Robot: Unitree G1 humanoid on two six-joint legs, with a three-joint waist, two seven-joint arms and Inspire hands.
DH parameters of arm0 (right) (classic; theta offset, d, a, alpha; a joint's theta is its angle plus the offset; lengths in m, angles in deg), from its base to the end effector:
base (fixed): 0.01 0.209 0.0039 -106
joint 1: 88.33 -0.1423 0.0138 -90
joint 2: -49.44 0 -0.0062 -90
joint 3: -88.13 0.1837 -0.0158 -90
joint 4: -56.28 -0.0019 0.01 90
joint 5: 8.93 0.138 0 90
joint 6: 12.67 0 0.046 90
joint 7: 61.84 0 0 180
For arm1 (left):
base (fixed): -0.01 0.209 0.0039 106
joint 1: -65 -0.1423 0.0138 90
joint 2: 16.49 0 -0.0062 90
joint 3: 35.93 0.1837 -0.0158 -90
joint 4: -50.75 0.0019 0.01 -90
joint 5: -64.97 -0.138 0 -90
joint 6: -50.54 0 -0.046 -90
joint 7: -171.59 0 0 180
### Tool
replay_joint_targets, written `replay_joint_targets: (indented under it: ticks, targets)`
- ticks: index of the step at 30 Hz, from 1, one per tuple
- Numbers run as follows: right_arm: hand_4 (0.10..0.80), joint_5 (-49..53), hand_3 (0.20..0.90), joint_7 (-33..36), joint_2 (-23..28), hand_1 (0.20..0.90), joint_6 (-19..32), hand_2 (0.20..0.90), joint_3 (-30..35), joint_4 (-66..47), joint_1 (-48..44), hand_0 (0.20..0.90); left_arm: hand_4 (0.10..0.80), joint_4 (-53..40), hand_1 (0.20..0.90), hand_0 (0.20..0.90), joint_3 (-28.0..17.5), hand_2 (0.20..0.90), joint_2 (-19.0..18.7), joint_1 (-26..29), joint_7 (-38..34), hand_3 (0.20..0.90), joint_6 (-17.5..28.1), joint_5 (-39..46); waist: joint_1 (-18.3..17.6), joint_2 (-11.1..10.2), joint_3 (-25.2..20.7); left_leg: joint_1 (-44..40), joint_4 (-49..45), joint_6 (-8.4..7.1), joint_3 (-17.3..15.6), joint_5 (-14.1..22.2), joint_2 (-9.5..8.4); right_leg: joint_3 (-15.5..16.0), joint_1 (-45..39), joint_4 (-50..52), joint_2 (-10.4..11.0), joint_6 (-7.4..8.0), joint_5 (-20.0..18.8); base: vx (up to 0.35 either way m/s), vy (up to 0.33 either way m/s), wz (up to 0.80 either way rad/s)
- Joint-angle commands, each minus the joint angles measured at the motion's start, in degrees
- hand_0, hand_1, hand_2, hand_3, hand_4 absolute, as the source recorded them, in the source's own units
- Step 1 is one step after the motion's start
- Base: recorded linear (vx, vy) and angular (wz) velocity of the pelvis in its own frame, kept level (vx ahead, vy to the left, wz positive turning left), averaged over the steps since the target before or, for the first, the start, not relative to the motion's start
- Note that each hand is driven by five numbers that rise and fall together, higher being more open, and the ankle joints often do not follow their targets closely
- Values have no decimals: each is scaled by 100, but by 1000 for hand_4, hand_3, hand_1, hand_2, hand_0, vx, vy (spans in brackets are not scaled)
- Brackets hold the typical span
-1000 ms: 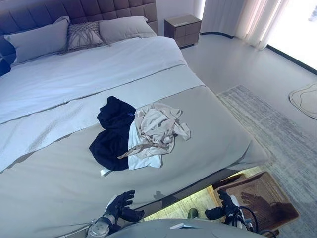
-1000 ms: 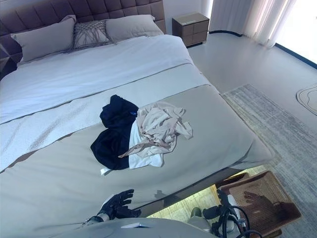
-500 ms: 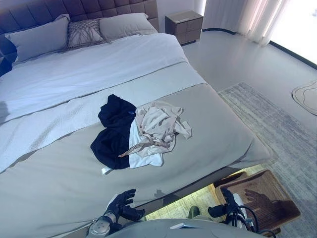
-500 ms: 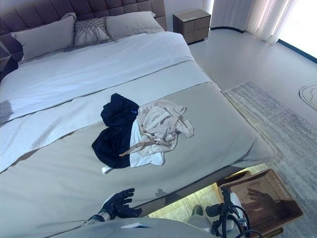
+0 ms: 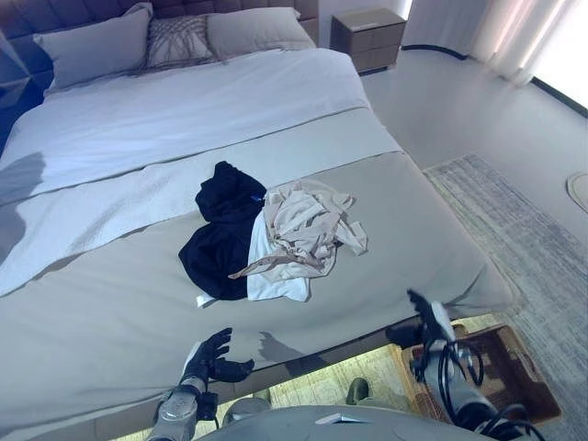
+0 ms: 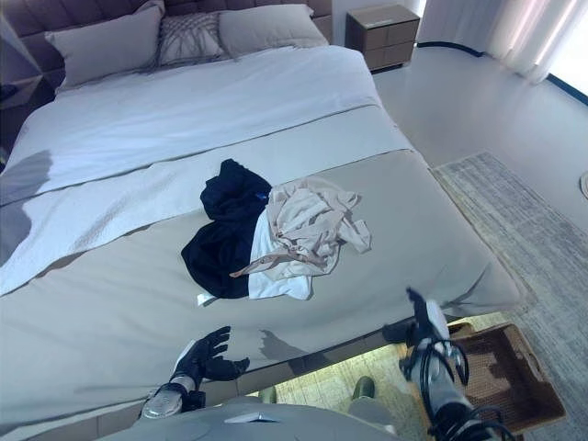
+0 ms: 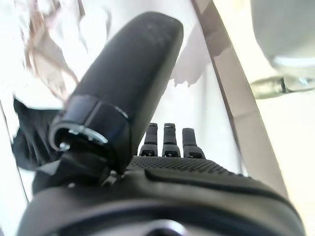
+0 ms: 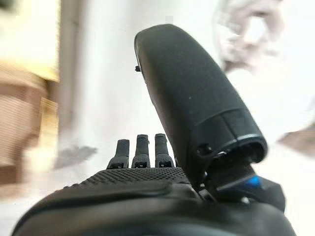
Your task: Pick up the clothes from the bed and place them into the basket
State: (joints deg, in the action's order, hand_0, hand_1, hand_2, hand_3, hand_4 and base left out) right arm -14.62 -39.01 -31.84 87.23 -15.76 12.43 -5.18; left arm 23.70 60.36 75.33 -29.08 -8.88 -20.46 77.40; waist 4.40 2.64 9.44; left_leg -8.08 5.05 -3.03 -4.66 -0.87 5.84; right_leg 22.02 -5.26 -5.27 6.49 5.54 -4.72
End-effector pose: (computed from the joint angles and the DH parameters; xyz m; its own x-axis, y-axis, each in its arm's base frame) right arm 0.1799 -0.2439 -0.0464 0.8889 -0.3470 -0.2990 0.0694 0.7473 -0.6609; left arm 0.0807 0.2265 -0.1039 0.6644 0.1842 -0.7243 -0.0978 0.9823 0.1600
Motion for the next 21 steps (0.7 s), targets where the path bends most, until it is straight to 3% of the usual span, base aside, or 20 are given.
replay_joint_targets:
  ticks: [1, 10, 13, 16, 21]
  targets:
    - [800, -180, 900, 342, 376, 900, 100, 900, -2, -450, -924, 900, 800, -425, 900, 900, -186, 900, -448, 157, -131, 900, 595, 160, 194, -163, 123, 458, -400, 6, -167, 239, -138, -177, 18, 1181, 144, -235, 1165, 28, 42, 25]
    - [800, -322, 900, 312, 1188, 900, -755, 900, -162, -454, -2806, 900, 800, -939, 900, 900, 276, 900, -609, 493, 121, 900, 861, 194, 580, 130, 790, 1392, -910, -53, 283, 181, -376, 63, 924, 2014, 364, -468, 1431, -51, 67, 32]
    - [800, -449, 900, 366, 1473, 900, -894, 900, -363, -461, -3364, 900, 800, -1156, 900, 900, 408, 900, -616, 499, 242, 900, 1064, 372, 699, 243, 1126, 1920, -1521, 15, 345, 286, -452, 61, 1542, 2831, 598, -574, 1614, -88, 100, 14]
    - [800, -710, 900, 379, 1631, 900, -1041, 900, -450, -356, -3835, 900, 800, -1537, 900, 900, 524, 900, -647, 397, 376, 900, 1071, 629, 825, 264, 1481, 2526, -2437, 80, 334, 659, -563, -44, 2128, 3834, 872, -622, 1965, 49, 56, 26]
    - [800, -1070, 900, 228, 1848, 900, -1468, 900, -680, 63, -4565, 900, 800, -1839, 900, 900, 692, 900, -731, 256, 360, 900, 1100, 747, 1011, 354, 1815, 3231, -3188, 221, 292, 844, -690, -41, 2763, 4681, 1070, -701, 2156, -7, 38, 18]
